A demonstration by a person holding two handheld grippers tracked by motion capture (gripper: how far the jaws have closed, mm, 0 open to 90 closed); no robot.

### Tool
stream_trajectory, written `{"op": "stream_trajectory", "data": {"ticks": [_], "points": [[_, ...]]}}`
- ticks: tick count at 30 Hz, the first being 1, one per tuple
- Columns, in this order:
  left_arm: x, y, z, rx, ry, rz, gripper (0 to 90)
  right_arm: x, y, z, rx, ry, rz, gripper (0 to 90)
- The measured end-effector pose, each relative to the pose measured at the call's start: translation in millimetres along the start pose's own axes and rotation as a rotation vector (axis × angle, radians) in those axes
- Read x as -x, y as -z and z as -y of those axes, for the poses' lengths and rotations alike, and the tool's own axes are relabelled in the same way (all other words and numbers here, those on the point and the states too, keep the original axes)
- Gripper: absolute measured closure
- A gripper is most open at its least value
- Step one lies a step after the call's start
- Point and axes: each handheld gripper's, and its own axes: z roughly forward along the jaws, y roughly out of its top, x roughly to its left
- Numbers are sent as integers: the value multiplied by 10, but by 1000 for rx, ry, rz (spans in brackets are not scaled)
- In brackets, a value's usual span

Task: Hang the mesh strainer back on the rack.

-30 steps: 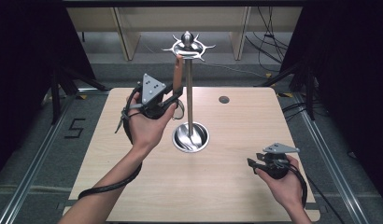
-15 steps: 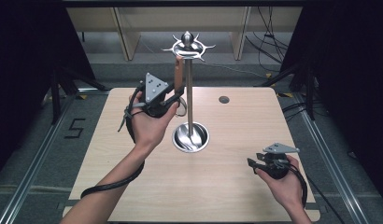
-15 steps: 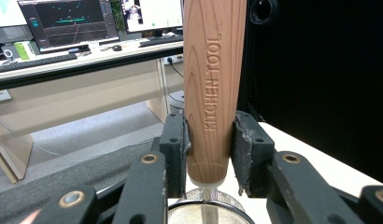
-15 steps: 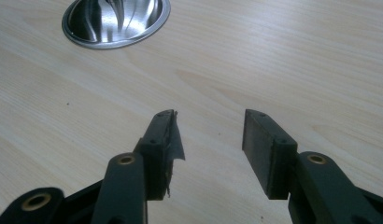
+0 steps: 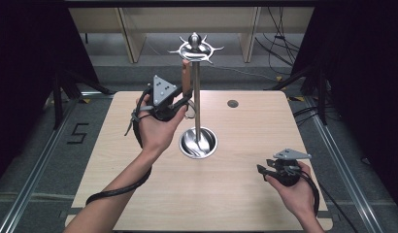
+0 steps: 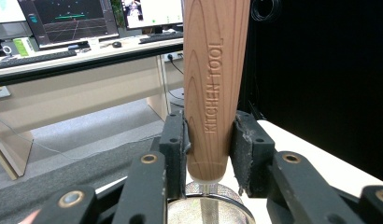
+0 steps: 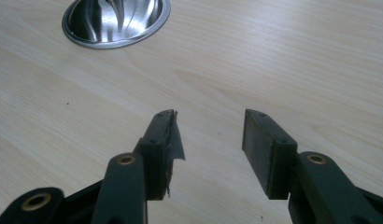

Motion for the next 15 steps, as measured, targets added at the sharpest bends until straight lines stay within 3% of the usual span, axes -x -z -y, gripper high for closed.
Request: {"op": "stream_trajectory", "data": {"ticks": [7,8,10,13,15], "points": [[1,-21,0,-2,-1,-2,668,-3,-8,1,3,-5,-3,547],[3,-26,0,-1,0,-2,668,-14,7,-8,-13,-27,-8,547],[5,-32,0,0,1,-3,668,-4,0,0,-4,-6,-2,547],[5,-39,-1,1,1,-3,668,-10,7,-7,-13,-27,-9,547],[7,-44,0,2,1,-4,667,-1,-4,1,-2,-6,-4,547]]}}
